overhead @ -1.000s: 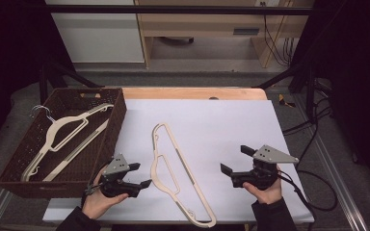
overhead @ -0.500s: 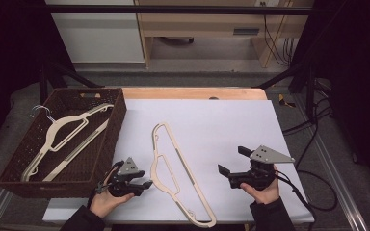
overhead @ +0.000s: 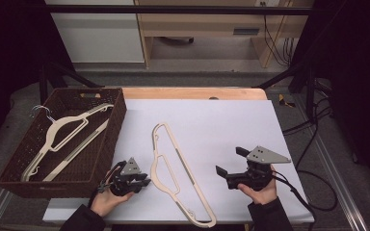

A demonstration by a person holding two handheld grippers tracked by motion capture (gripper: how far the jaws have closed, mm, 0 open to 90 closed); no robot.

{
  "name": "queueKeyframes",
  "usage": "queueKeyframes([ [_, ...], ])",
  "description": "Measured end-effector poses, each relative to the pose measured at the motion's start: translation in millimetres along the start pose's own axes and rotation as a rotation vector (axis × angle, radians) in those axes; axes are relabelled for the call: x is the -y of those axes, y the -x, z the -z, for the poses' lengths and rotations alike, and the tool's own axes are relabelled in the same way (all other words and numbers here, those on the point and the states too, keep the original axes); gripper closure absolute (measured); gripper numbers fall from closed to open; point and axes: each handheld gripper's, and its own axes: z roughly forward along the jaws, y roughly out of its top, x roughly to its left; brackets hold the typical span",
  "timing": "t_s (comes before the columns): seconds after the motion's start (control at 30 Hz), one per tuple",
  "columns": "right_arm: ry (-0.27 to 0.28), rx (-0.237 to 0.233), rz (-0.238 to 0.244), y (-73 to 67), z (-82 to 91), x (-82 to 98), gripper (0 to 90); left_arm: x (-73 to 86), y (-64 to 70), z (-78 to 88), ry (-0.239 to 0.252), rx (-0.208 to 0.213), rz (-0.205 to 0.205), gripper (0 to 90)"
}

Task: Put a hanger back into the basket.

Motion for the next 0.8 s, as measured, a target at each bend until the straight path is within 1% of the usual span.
queueKeyframes([
  [0.1,0.001,0.001,0.001,0.1,0.3,-0.1,4.4,-0.1,0.5,0.0,-0.006,0.014,0.011,80.4],
  [0.2,-0.002,-0.001,-0.005,-0.5,-0.6,0.2,4.4,-0.3,-1.3,0.0,-0.014,0.024,0.023,82.1],
  [0.23,-0.003,-0.002,-0.003,-0.7,-1.2,0.2,4.4,-0.2,-1.1,-0.5,-0.01,0.028,0.036,82.5],
  [0.33,-0.005,-0.01,0.004,-1.8,-2.4,-0.1,4.5,-0.9,-0.5,-0.6,-0.017,0.02,0.037,84.3],
  [0.37,-0.004,-0.008,-0.001,-2.8,-3.3,-0.4,4.4,-1.1,-0.3,-0.7,-0.021,0.021,0.04,85.3],
  [0.4,-0.004,-0.01,-0.001,-3.5,-3.8,-0.6,4.5,-1.6,0.1,-1.0,-0.02,0.021,0.049,86.7],
  [0.43,-0.003,-0.012,0.002,-3.8,-4.6,-0.8,4.5,-2.2,0.2,-0.7,-0.029,0.023,0.041,86.9],
  [0.47,-0.007,-0.016,0.005,-4.2,-5.0,-0.7,4.5,-2.3,1.1,-0.8,-0.028,0.011,0.033,87.1],
  [0.5,-0.008,-0.015,0.003,-5.0,-6.3,-0.7,4.5,-2.7,1.6,-0.3,-0.034,0.009,0.026,87.1],
  [0.53,-0.01,-0.018,-0.001,-6.1,-7.7,-0.5,4.6,-2.9,2.5,-0.7,-0.028,0.005,0.031,87.2],
  [0.57,-0.016,-0.021,0.008,-6.4,-9.0,-0.2,4.6,-3.0,2.7,-0.8,-0.029,0.003,0.03,87.3],
  [0.6,-0.019,-0.025,0.009,-7.4,-10.6,0.1,4.6,-3.3,2.5,-0.7,-0.031,0.004,0.03,87.4],
  [0.7,-0.031,-0.039,0.011,-10.3,-15.3,0.9,4.9,-3.7,2.7,-0.1,-0.035,0.006,0.009,87.7],
  [0.8,-0.045,-0.051,0.018,-13.1,-20.4,2.2,5.2,-4.1,2.1,1.2,-0.041,0.029,0.012,88.2],
])
